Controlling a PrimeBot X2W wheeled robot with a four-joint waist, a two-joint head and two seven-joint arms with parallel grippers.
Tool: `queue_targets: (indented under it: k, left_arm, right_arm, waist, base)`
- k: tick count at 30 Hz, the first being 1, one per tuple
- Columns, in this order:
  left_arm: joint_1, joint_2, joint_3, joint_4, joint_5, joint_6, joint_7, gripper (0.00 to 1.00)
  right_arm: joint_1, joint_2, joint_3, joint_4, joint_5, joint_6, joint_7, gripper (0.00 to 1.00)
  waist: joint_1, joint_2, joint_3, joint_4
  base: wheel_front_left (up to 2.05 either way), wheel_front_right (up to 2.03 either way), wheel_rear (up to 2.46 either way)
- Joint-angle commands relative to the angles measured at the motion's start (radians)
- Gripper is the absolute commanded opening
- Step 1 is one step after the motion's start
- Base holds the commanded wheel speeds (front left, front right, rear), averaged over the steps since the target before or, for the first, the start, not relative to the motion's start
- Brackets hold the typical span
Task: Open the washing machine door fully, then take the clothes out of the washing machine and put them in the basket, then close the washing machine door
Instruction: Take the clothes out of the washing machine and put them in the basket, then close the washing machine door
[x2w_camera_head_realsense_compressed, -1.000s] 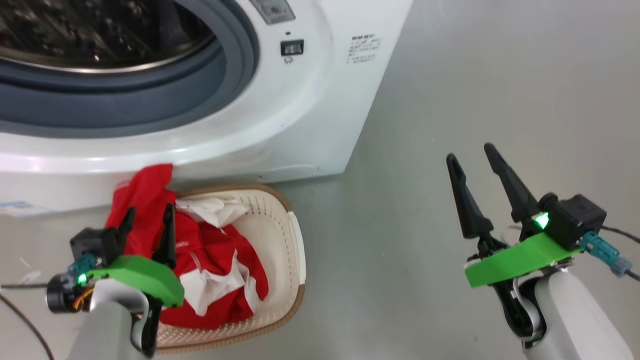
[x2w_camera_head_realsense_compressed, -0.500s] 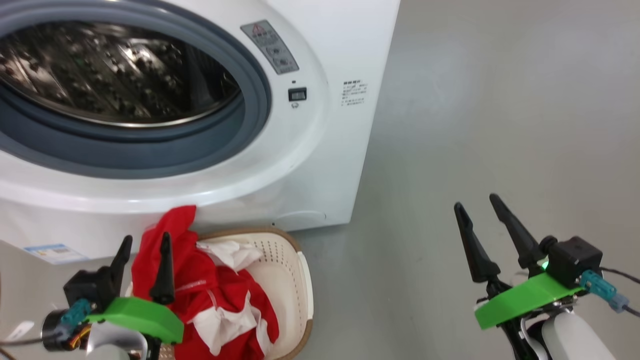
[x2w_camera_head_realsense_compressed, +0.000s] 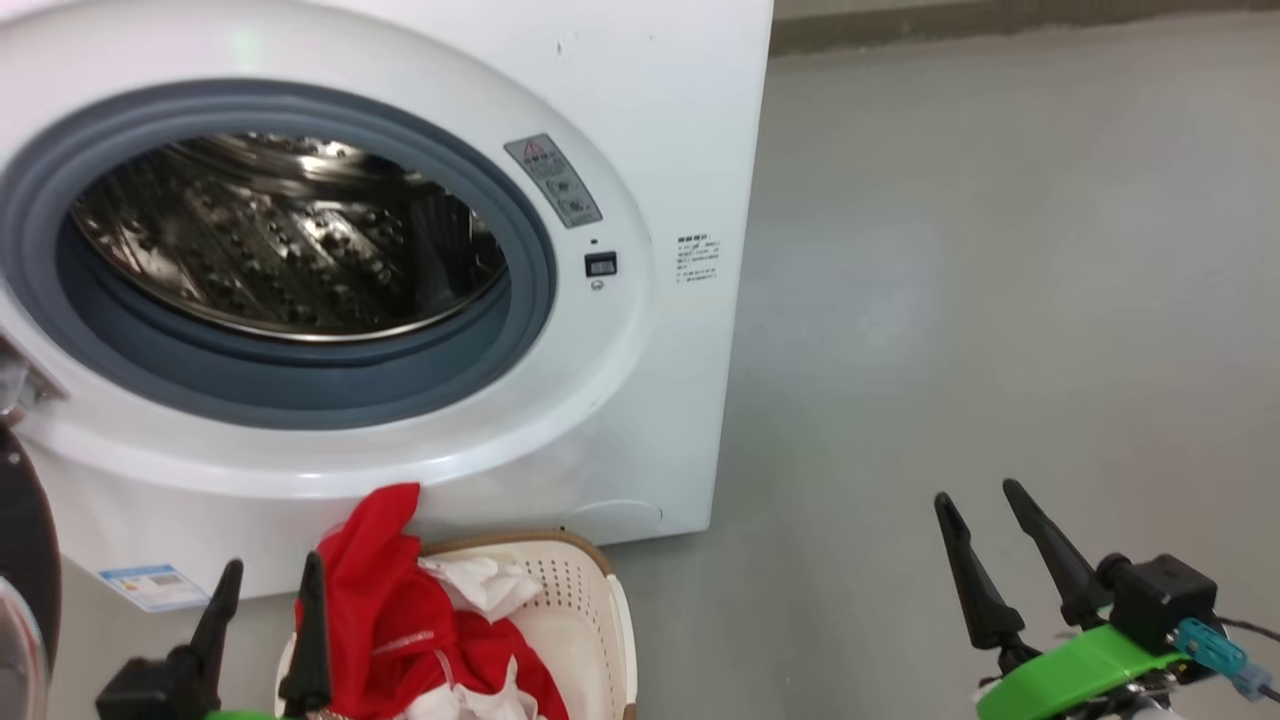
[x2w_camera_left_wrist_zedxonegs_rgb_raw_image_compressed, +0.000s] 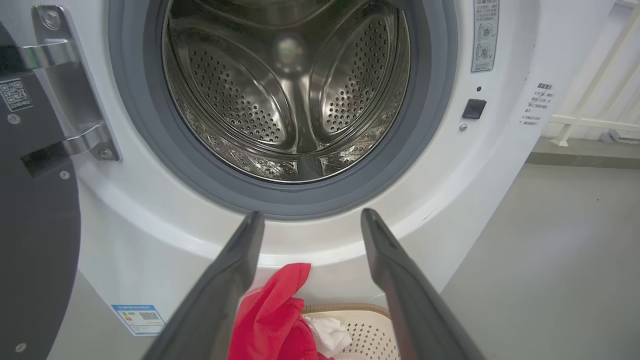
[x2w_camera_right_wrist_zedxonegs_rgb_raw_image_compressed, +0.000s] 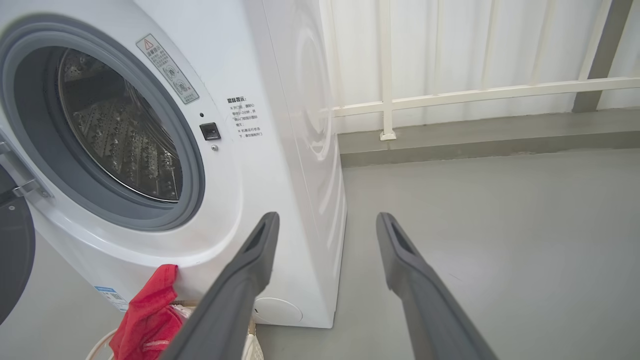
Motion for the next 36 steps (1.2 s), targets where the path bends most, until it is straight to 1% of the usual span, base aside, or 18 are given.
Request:
queue_targets:
  k: [1,14,36]
  left_arm:
    - [0.015,0.012,0.036,-0.046,0.006,-0.006,-0.005,1.00]
    - [0.128,0.005,0.064,-0.163,-0.001,-0.006,-0.005,1.00]
    - [0.133,0.002,0.076,-0.180,0.012,-0.006,-0.005,1.00]
  right_arm:
    - [0.008,-0.021,0.013,-0.024,0.009,0.006,-0.006,1.00]
    - [0.060,-0.025,-0.010,-0.038,0.007,0.006,-0.006,1.00]
    - [0.062,-0.020,-0.015,-0.042,0.003,0.006,-0.006,1.00]
  waist:
    - [0.0000,0.0000,-0.034,0.001]
    - [0.0000,0.0000,-0.059,0.008]
    - [0.0000,0.0000,-0.056,0.009]
  base:
    - [0.00,0.00,0.00]
    - [0.00,0.00,0.00]
    - [0.00,0.00,0.00]
